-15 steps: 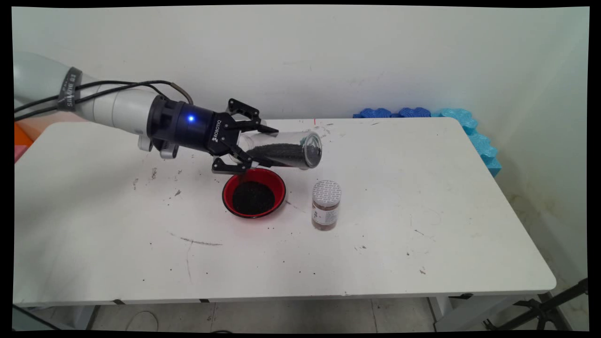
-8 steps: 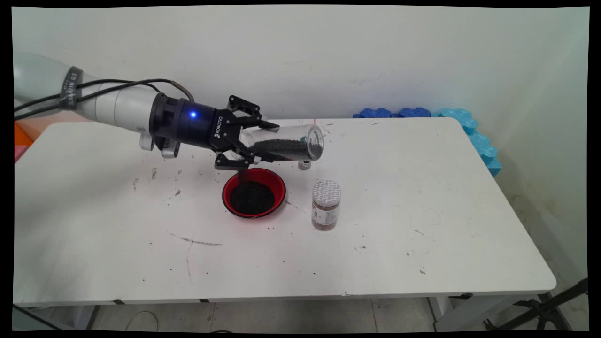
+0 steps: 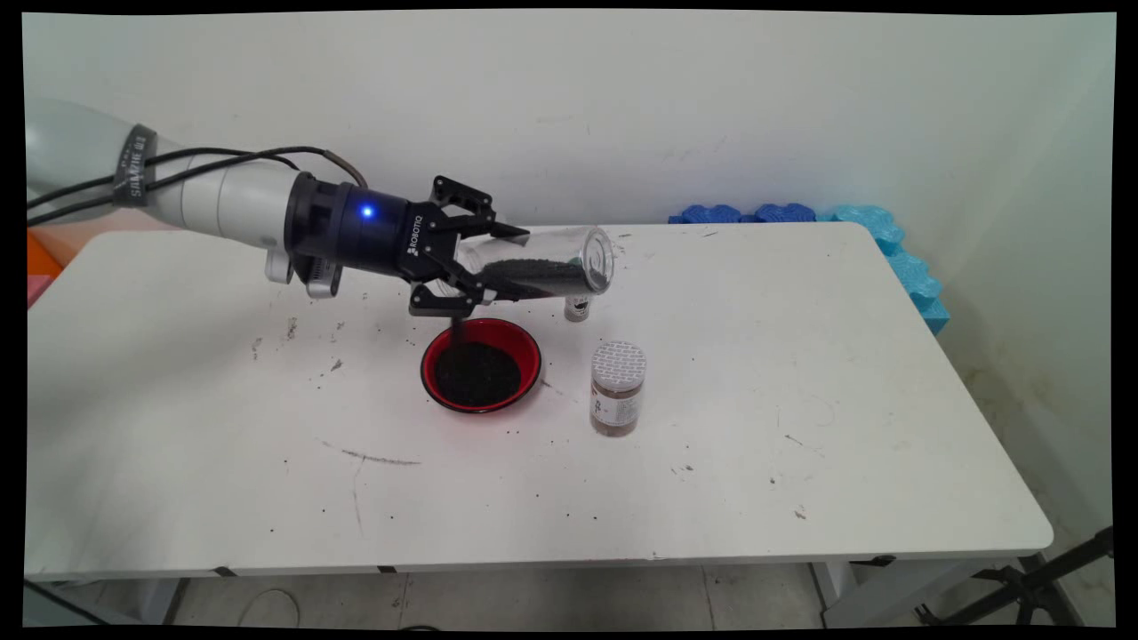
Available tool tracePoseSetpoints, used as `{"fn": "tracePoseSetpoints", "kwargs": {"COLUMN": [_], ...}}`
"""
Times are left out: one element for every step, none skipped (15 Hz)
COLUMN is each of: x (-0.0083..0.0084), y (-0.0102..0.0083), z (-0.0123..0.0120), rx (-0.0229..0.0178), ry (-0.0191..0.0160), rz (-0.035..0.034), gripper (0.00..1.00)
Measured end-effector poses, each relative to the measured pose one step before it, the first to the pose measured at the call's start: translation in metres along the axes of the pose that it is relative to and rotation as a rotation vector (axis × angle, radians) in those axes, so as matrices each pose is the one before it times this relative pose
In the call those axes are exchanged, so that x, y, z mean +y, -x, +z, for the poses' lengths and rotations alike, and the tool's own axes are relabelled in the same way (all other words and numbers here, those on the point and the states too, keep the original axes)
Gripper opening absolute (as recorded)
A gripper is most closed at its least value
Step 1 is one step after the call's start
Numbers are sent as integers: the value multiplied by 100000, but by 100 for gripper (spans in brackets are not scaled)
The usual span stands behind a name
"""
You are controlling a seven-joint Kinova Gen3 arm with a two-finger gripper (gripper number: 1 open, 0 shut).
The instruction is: Pour the black seasoning powder in the red bowl
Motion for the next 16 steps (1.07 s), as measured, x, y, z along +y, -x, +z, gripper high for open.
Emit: {"fn": "tracePoseSetpoints", "kwargs": {"x": [10, 4, 8, 6, 0, 2, 6, 2, 2, 3, -11, -19, -21, -22, 0, -8], "y": [13, 3, 9, 5, 0, -4, -9, -4, 7, -8, -28, -36, -36, -38, -50, -47], "z": [-4, -6, -11, -6, -11, -11, -11, -15, -5, -3, -8, -18, -35, -30, -20, -13], "rx": [-10, -8, -5, 0, 14, 15, 8, 1, -1, 14, 101, 85, 87, 51, -18, 37], "ry": [158, 153, 125, 64, 34, 34, 38, 44, 27, 28, -88, -133, -180, -260, -299, -265], "rz": [-159, -151, -65, -48, -18, 2, 4, 68, 110, 78, 123, 153, 368, 497, 856, 773], "gripper": [0, 0, 0, 0, 0, 0, 0, 0, 0, 0, 0, 0, 0, 0, 0, 0]}}
